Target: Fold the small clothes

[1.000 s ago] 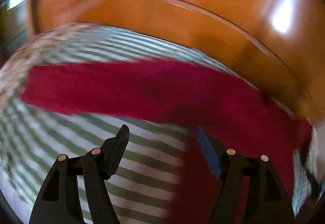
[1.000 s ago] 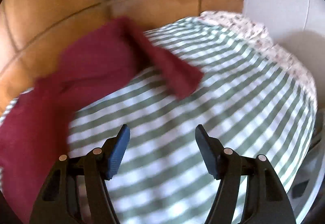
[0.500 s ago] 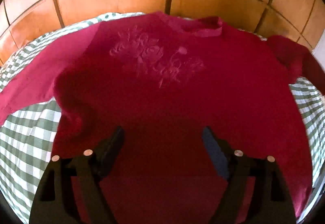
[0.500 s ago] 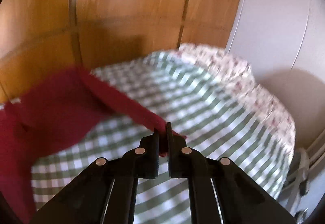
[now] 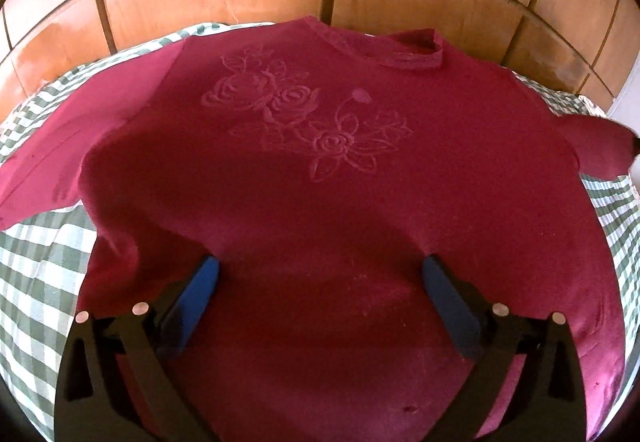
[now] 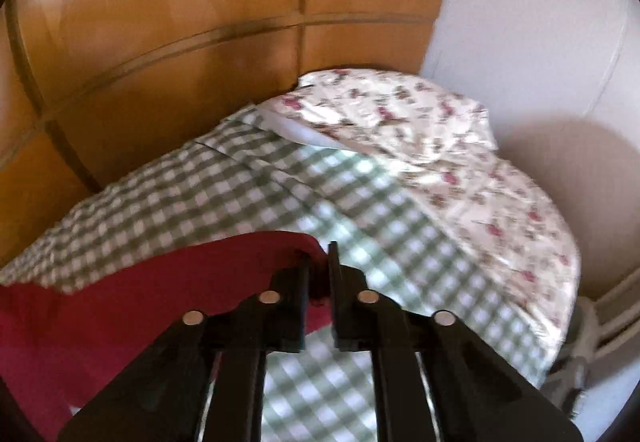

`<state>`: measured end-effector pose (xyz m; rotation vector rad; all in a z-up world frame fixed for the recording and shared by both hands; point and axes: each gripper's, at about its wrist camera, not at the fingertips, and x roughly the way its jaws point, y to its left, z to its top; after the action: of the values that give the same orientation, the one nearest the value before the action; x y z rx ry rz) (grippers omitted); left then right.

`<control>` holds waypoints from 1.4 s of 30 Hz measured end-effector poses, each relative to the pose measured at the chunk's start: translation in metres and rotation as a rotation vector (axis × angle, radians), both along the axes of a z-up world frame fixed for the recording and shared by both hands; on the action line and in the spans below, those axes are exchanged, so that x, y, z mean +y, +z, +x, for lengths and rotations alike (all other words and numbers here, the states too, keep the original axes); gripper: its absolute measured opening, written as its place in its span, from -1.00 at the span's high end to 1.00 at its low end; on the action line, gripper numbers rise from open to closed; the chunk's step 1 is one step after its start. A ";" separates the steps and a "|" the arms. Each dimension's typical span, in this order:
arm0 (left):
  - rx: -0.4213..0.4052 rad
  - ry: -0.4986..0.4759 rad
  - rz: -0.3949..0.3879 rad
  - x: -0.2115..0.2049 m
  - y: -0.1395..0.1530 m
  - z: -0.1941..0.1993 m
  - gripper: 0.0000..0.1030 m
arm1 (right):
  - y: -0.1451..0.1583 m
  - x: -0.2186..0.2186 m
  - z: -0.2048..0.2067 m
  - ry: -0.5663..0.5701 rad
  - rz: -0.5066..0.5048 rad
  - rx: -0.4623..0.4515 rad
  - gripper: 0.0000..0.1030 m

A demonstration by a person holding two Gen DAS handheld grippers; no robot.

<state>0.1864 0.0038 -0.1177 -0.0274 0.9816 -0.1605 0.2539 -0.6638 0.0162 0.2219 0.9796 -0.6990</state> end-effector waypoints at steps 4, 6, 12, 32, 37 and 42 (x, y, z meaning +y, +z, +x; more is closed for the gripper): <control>-0.006 0.002 -0.002 0.002 -0.001 0.002 -0.95 | -0.027 -0.014 -0.033 -0.164 0.130 -0.099 -0.30; -0.008 0.002 0.001 0.001 -0.002 0.001 -0.96 | -0.049 -0.019 -0.058 -0.214 0.284 -0.172 -0.30; -0.013 0.001 0.006 0.000 -0.001 -0.001 -0.96 | -0.104 0.007 -0.063 -0.186 0.528 -0.295 -0.13; -0.002 -0.007 -0.015 0.003 0.004 -0.004 -0.95 | -0.072 0.030 -0.103 -0.208 0.288 -0.165 0.57; -0.011 0.055 -0.104 0.039 0.021 -0.032 -0.95 | -0.057 0.104 -0.121 0.001 0.390 -0.201 -0.29; -0.038 0.165 -0.130 0.092 0.033 -0.072 -0.95 | -0.075 0.199 -0.132 0.256 0.579 -0.142 -0.39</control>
<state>0.1147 0.0956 -0.0848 -0.2228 0.9257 -0.0728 0.1215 -0.4653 -0.0584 0.6318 1.0329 -0.1489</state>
